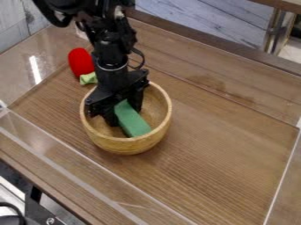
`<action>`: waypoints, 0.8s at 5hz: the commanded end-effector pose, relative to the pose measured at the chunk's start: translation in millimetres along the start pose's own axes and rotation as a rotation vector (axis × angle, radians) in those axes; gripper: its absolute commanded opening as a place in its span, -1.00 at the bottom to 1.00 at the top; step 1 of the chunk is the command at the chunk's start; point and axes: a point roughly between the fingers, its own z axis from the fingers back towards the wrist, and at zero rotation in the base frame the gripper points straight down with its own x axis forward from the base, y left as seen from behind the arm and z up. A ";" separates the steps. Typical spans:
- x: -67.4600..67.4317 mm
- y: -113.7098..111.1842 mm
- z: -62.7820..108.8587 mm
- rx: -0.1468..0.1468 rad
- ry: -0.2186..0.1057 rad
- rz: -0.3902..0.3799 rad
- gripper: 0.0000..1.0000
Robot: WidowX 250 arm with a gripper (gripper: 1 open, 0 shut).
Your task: Remove the green stick from the brown bowl and put it on the table
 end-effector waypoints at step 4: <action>5.4 -9.0 14.0 -0.011 -0.010 -0.008 -1.00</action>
